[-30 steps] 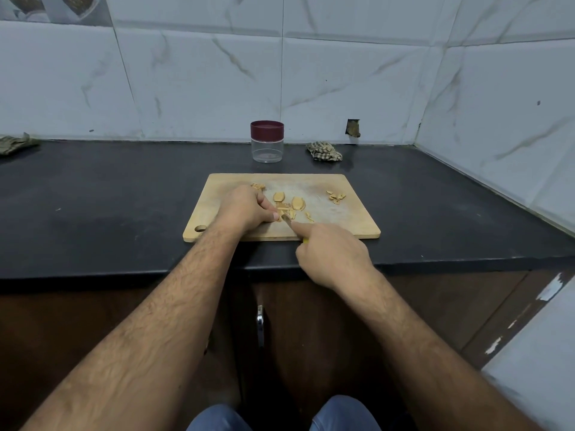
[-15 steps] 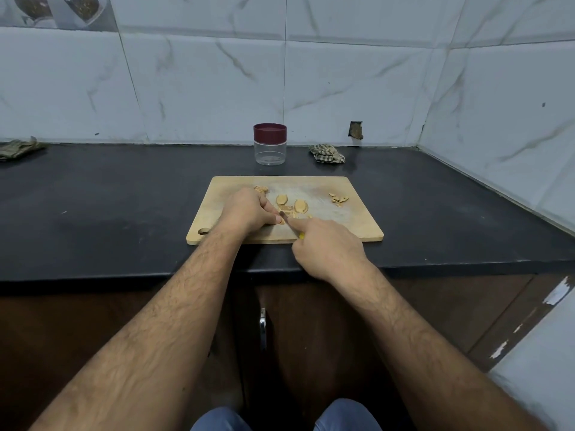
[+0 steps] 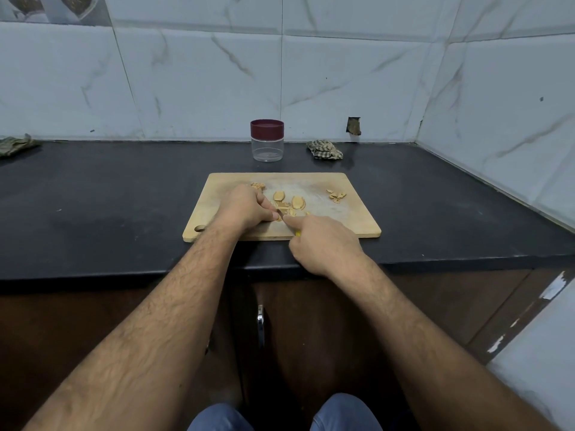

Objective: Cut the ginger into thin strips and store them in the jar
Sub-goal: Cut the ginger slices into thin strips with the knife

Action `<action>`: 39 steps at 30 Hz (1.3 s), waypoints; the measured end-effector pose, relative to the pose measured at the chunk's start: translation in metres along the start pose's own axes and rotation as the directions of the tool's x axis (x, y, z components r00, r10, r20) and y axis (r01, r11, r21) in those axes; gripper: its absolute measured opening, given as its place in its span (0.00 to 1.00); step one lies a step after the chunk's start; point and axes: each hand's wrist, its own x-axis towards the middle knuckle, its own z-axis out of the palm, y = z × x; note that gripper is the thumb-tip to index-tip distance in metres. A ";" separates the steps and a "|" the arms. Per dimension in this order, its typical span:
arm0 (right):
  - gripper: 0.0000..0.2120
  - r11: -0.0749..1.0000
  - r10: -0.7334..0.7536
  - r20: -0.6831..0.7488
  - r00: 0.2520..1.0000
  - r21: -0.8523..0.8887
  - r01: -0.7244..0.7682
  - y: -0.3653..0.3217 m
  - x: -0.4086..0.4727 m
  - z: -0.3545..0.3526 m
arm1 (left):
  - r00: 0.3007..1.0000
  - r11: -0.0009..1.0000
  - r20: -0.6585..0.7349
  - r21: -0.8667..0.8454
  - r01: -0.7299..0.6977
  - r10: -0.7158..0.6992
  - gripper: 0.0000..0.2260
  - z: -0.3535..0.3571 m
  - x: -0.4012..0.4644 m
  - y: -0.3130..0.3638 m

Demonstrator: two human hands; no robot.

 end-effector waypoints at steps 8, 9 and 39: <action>0.28 0.999 0.025 -0.009 1.000 0.029 -0.025 0.009 -0.010 -0.002 | 1.000 1.000 0.027 -0.020 0.016 -0.015 0.09 -0.001 0.001 0.000; 0.27 0.999 0.026 -0.009 1.000 0.042 -0.026 0.010 -0.010 -0.002 | 0.999 1.000 0.031 -0.017 0.012 -0.012 0.09 -0.002 0.001 0.001; 0.28 1.000 -0.024 -0.004 1.000 0.012 0.024 0.011 -0.014 0.000 | 0.999 0.999 0.037 -0.029 0.038 -0.037 0.06 -0.002 0.005 -0.001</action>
